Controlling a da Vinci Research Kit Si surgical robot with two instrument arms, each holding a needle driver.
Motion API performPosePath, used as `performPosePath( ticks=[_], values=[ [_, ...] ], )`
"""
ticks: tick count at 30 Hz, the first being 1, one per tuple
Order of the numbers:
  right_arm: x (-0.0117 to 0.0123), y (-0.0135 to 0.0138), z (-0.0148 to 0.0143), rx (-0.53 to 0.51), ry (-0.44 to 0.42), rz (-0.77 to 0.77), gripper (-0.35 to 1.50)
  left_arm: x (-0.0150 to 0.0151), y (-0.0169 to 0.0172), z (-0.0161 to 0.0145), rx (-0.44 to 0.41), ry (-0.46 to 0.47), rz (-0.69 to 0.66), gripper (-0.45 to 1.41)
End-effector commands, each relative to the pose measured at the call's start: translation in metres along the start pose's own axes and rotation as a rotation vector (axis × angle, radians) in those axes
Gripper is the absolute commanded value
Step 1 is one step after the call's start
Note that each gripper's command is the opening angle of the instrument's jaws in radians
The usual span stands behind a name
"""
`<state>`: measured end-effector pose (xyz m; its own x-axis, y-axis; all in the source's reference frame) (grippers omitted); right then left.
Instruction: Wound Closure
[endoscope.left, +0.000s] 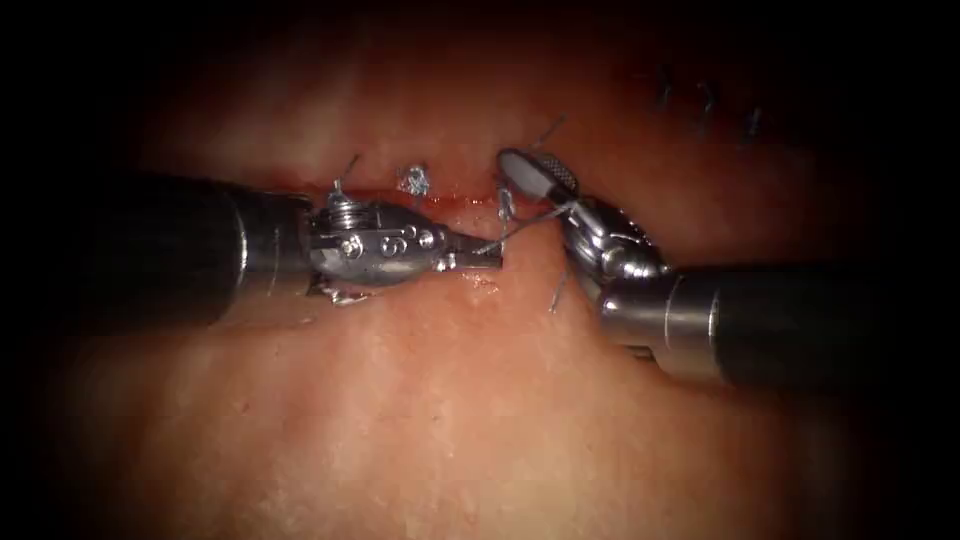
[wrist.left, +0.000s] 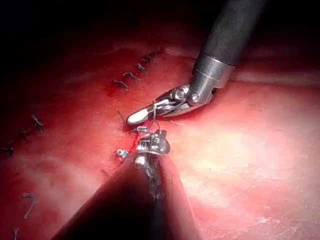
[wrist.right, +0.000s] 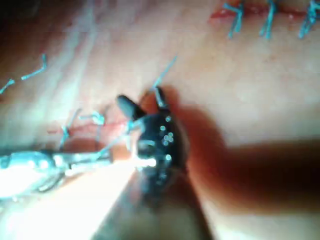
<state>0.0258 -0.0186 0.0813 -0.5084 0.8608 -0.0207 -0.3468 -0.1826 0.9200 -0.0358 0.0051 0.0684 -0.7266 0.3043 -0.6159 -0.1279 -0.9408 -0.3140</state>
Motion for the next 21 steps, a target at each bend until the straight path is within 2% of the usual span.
performPosePath(
  ticks=[1, 8, 14, 21],
  values=[
    [-0.0003, 0.0003, 0.001, 0.002, 0.0, 0.001, 1.28, 0.0002, -0.0005, 0.0007, 0.001, 0.002, 0.002, -0.45],
    [-0.0003, 0.0016, 0.0013, -0.017, -0.004, 0.013, 1.28, 0.0002, -0.0004, 0.0007, 0.0, 0.0, 0.002, -0.45],
    [0.0007, 0.0021, 0.0057, -0.01, -0.017, 0.024, 1.28, -0.0002, -0.0002, 0.0004, -0.003, 0.0, 0.006, -0.45],
    [0.0009, 0.0023, 0.0064, -0.007, -0.022, 0.024, 1.23, -0.0006, -0.0001, 0.0001, -0.005, 0.001, 0.01, -0.45]
  ],
)
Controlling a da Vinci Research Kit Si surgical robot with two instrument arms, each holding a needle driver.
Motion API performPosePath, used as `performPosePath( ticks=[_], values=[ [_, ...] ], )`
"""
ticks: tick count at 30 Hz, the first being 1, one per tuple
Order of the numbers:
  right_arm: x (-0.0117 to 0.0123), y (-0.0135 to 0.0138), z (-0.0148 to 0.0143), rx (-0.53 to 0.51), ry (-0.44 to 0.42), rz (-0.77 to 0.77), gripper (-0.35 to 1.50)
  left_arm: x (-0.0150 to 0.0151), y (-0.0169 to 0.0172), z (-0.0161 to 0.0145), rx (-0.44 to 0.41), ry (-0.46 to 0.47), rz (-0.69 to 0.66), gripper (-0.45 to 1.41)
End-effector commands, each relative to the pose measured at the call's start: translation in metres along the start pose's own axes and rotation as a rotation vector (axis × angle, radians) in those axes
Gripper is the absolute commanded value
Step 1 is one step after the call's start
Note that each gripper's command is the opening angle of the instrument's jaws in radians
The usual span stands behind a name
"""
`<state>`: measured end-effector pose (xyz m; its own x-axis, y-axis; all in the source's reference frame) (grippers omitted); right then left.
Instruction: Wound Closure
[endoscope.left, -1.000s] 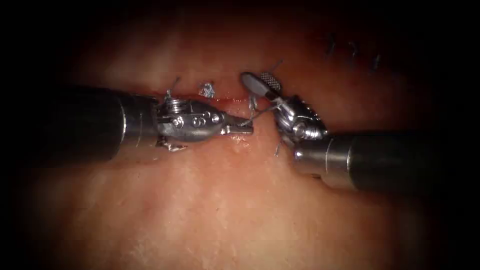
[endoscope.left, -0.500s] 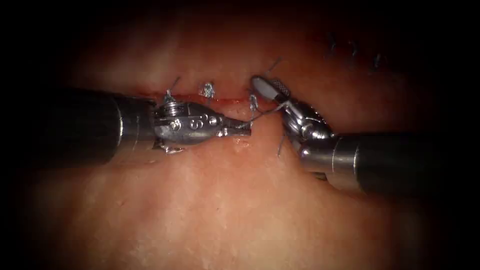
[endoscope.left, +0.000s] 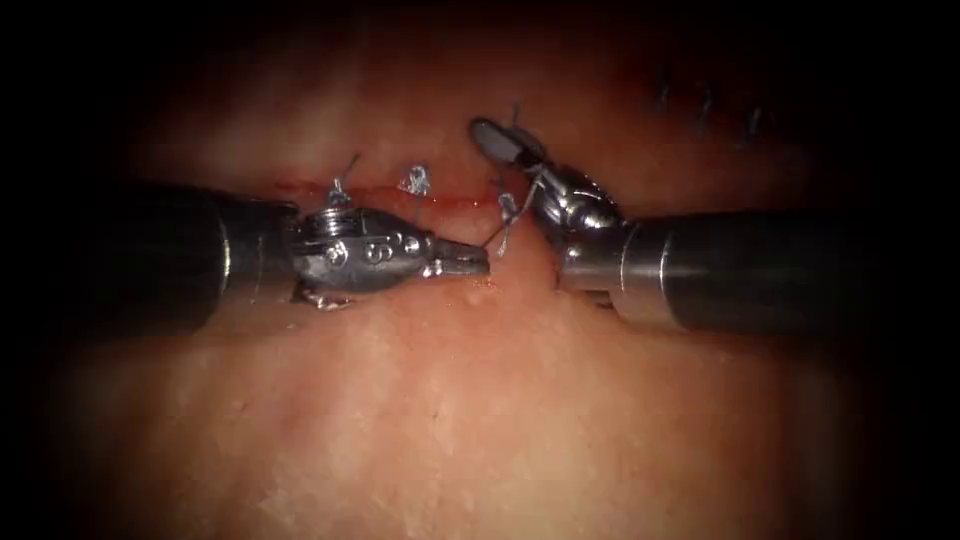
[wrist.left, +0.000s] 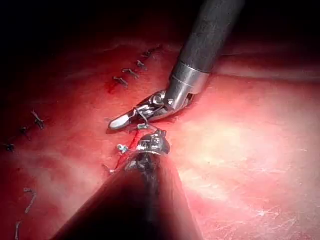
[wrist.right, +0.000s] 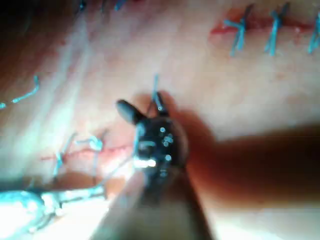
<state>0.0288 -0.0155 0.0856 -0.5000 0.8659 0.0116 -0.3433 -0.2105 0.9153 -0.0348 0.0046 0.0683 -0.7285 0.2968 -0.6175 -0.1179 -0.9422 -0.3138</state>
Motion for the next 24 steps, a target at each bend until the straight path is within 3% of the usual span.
performPosePath(
  ticks=[1, 3, 5, 9, 10, 12, 13, 15, 17, 24],
  values=[
    [-0.0002, -0.0001, 0.0008, 0.002, -0.003, -0.001, 1.18, 0.0002, -0.0004, 0.0007, 0.001, 0.002, 0.002, -0.45],
    [-0.0002, -0.0002, 0.0007, 0.0, -0.004, -0.001, 1.11, 0.0002, -0.0004, 0.0007, 0.001, 0.002, 0.003, -0.45],
    [-0.0003, -0.0001, 0.0006, -0.031, -0.022, -0.005, 0.89, 0.0001, -0.0003, 0.0006, 0.0, 0.003, 0.004, -0.45],
    [-0.0006, 0.0, 0.0006, -0.051, -0.032, -0.021, 0.88, -0.0001, -0.0003, 0.0004, -0.001, 0.003, 0.005, -0.45],
    [-0.0007, 0.0002, 0.0006, -0.063, -0.045, -0.047, 0.59, -0.0002, -0.0002, 0.0004, -0.001, 0.003, 0.006, -0.45],
    [-0.0008, 0.0004, 0.0005, -0.055, -0.09, -0.053, -0.35, -0.0003, -0.0002, 0.0003, -0.002, 0.003, 0.007, -0.45],
    [-0.0009, 0.0004, 0.0002, -0.023, -0.153, -0.092, -0.35, -0.0004, -0.0001, 0.0002, -0.003, 0.004, 0.008, -0.45],
    [-0.0009, 0.0004, 0.0001, -0.017, -0.165, -0.124, -0.35, -0.0004, -0.0001, 0.0001, -0.004, 0.004, 0.008, -0.45],
    [-0.0008, 0.0001, -0.0004, 0.02, -0.203, -0.262, -0.35, -0.0006, -0.0002, 0.0, -0.005, 0.004, 0.01, -0.45],
    [0.0008, -0.0025, -0.0021, 0.073, -0.166, -0.403, -0.35, -0.0011, -0.0009, -0.0004, -0.003, 0.002, -0.008, -0.45]
  ],
)
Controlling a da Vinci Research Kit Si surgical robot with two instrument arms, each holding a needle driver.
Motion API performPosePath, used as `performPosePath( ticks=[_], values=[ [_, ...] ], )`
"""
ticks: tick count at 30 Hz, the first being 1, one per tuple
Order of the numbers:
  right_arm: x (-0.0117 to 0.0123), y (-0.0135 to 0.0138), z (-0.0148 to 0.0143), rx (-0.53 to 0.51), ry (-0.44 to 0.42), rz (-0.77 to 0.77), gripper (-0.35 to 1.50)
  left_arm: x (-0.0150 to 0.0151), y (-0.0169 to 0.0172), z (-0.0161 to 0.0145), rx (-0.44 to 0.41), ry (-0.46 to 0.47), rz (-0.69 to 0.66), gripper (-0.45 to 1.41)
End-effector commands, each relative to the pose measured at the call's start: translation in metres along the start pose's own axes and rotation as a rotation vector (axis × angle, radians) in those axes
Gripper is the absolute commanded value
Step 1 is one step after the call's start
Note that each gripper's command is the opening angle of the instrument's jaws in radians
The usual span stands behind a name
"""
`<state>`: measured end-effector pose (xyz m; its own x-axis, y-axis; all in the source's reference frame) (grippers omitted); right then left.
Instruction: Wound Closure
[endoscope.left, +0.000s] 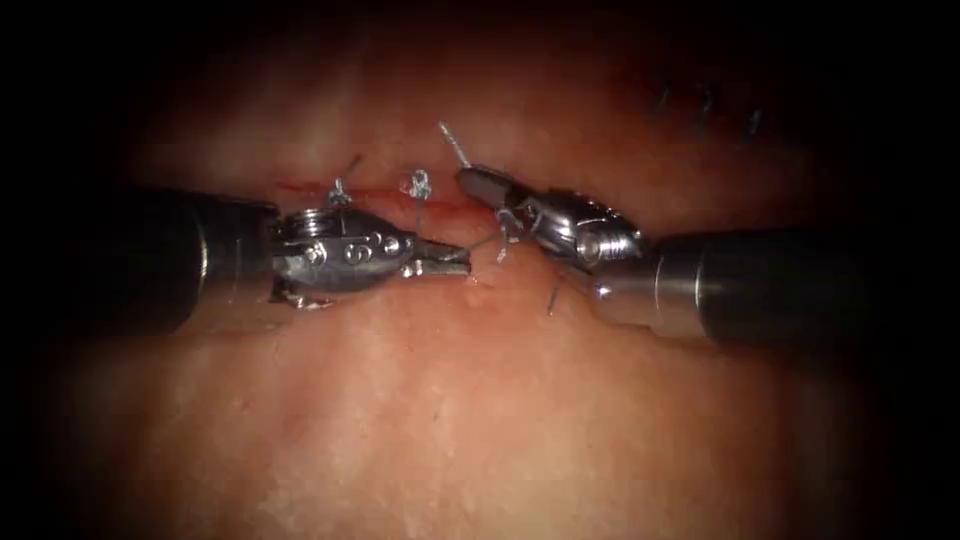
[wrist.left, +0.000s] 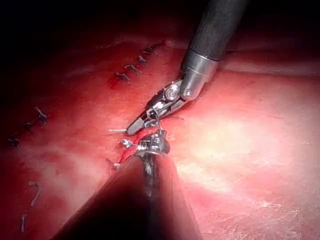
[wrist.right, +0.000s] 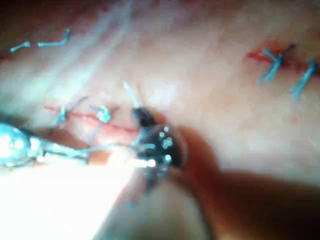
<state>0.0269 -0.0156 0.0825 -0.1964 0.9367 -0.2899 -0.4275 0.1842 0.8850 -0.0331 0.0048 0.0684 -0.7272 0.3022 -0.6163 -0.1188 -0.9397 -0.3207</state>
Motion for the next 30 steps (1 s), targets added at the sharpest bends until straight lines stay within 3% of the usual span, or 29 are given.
performPosePath(
  ticks=[1, 10, 20, 30],
  values=[
    [0.0006, -0.0005, 0.0004, 0.009, 0.015, -0.009, -0.35, 0.0001, -0.0006, 0.0005, 0.003, 0.001, -0.002, -0.45],
    [0.0028, -0.0024, -0.0018, 0.03, 0.08, -0.067, -0.35, -0.0012, -0.0036, -0.0003, 0.018, -0.008, -0.034, -0.45],
    [0.0008, -0.0047, -0.003, 0.069, 0.048, -0.095, -0.35, -0.0021, -0.015, -0.0014, 0.031, -0.071, -0.086, -0.45],
    [-0.0014, -0.0061, -0.0043, 0.083, 0.013, -0.13, -0.35, -0.0044, -0.0204, 0.0022, 0.043, -0.131, -0.112, -0.45]
  ],
)
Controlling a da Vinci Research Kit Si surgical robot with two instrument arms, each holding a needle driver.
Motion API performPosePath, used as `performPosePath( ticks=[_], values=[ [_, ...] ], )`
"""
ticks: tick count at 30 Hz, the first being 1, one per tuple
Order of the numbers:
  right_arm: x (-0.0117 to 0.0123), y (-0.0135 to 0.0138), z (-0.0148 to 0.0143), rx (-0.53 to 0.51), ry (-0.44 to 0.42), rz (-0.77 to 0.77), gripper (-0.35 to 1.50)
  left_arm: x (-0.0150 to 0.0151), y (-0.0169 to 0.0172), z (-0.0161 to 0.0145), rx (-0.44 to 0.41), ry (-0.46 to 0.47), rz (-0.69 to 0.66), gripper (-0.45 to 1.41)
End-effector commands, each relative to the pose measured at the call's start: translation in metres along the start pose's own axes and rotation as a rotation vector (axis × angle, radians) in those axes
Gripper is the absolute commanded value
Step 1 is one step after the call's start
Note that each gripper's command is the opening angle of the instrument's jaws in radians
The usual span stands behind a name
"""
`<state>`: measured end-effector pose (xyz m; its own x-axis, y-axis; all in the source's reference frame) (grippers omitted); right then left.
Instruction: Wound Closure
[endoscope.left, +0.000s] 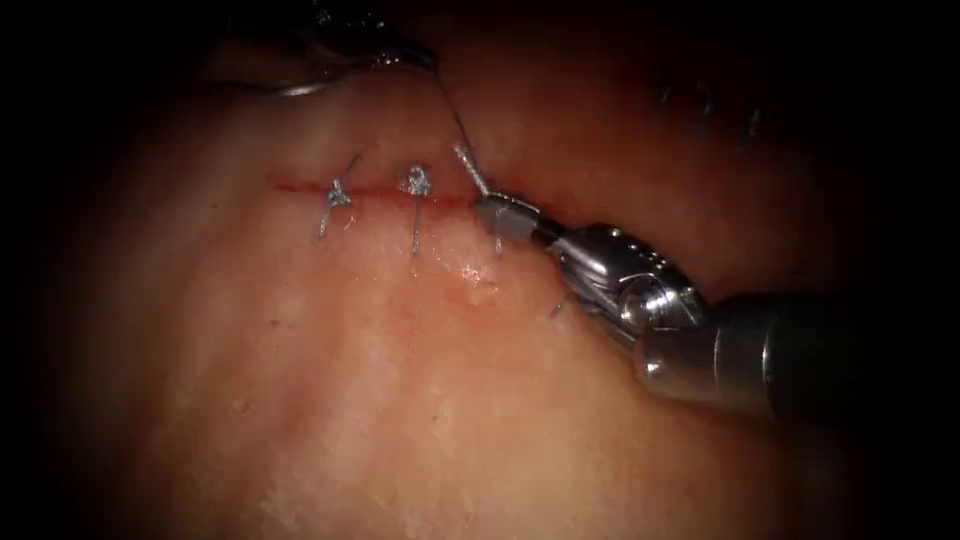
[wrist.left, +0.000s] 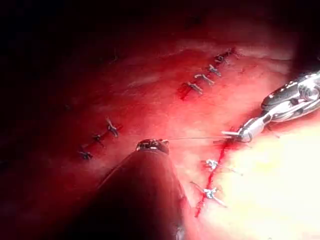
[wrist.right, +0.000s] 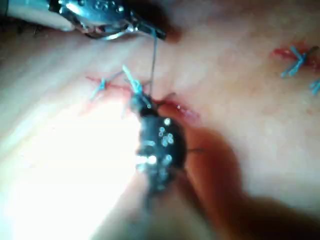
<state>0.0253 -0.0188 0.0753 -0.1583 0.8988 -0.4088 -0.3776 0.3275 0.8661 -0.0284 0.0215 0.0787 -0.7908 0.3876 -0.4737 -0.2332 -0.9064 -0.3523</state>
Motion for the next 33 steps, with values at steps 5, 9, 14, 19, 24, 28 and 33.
performPosePath(
  ticks=[5, 9, 14, 19, 24, 28, 33],
  values=[
    [-0.0024, 0.0003, -0.0009, 0.0, -0.037, -0.005, -0.35, 0.0015, -0.0033, 0.0008, 0.002, 0.004, -0.009, -0.45],
    [-0.0025, -0.0001, -0.0024, 0.027, -0.059, 0.007, -0.35, 0.0024, -0.0052, 0.0008, 0.004, 0.003, -0.021, -0.45],
    [-0.0026, -0.0005, -0.0025, 0.116, -0.078, -0.089, -0.35, 0.0029, -0.0065, 0.002, 0.019, 0.0, -0.027, -0.45],
    [-0.0027, -0.0007, -0.0008, 0.215, -0.069, -0.236, -0.35, 0.0031, -0.0066, 0.0029, 0.021, 0.001, -0.029, -0.45],
    [-0.0035, -0.0008, 0.0011, 0.335, -0.127, -0.442, -0.35, 0.003, -0.0072, 0.003, 0.021, 0.001, -0.028, -0.45],
    [-0.0031, -0.0005, 0.0012, 0.351, -0.086, -0.487, -0.35, 0.0029, -0.0071, 0.0034, 0.026, 0.0, -0.028, -0.45],
    [-0.0017, 0.0007, 0.0011, 0.338, -0.164, -0.495, -0.35, 0.0032, -0.0075, 0.0043, 0.037, -0.002, -0.031, -0.45]
  ],
)
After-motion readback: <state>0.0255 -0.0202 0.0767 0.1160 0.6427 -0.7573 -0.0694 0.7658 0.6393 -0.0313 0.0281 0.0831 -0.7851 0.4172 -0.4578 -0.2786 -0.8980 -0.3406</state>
